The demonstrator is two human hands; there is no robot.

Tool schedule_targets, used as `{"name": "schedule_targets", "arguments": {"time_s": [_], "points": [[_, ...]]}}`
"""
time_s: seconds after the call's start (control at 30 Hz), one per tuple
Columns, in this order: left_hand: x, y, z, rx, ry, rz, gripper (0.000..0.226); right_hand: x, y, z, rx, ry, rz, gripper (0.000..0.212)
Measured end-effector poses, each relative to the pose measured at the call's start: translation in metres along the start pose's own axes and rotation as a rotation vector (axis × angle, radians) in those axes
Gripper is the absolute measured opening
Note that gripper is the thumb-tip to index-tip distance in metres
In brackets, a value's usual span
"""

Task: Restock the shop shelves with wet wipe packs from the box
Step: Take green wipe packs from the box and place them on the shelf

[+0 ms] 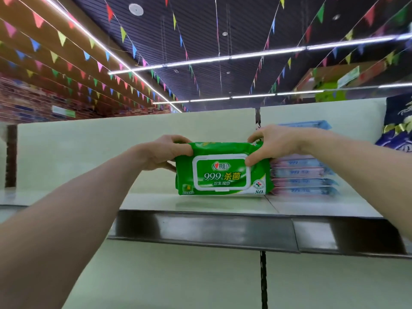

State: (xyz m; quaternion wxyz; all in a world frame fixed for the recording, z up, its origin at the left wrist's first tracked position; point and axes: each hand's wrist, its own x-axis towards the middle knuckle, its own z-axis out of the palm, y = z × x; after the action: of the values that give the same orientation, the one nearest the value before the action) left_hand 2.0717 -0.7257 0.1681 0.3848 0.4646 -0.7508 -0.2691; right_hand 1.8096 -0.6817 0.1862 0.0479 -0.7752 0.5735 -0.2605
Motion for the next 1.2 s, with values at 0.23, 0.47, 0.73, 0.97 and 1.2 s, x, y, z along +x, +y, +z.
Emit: {"name": "schedule_targets", "arguments": {"time_s": [0.23,0.47,0.73,0.97,1.2], "points": [[0.043,-0.007,-0.006,0.038,-0.047,-0.022,0.023,0.034,-0.011,0.001,-0.289,-0.051,0.068,0.049],[0.066,-0.020,-0.010,0.085,-0.118,-0.101,0.021,0.050,-0.016,0.015,-0.506,-0.036,0.071,0.051],[0.075,-0.014,-0.011,0.143,-0.264,-0.193,0.042,0.064,-0.013,0.028,-0.700,-0.076,0.063,0.065],[0.083,-0.020,0.009,0.164,-0.108,-0.053,0.047,0.064,-0.020,0.038,-1.083,-0.026,0.020,0.035],[0.081,-0.020,0.012,0.180,-0.047,-0.069,0.056,0.061,-0.013,0.039,-1.037,-0.008,0.070,0.019]]}}
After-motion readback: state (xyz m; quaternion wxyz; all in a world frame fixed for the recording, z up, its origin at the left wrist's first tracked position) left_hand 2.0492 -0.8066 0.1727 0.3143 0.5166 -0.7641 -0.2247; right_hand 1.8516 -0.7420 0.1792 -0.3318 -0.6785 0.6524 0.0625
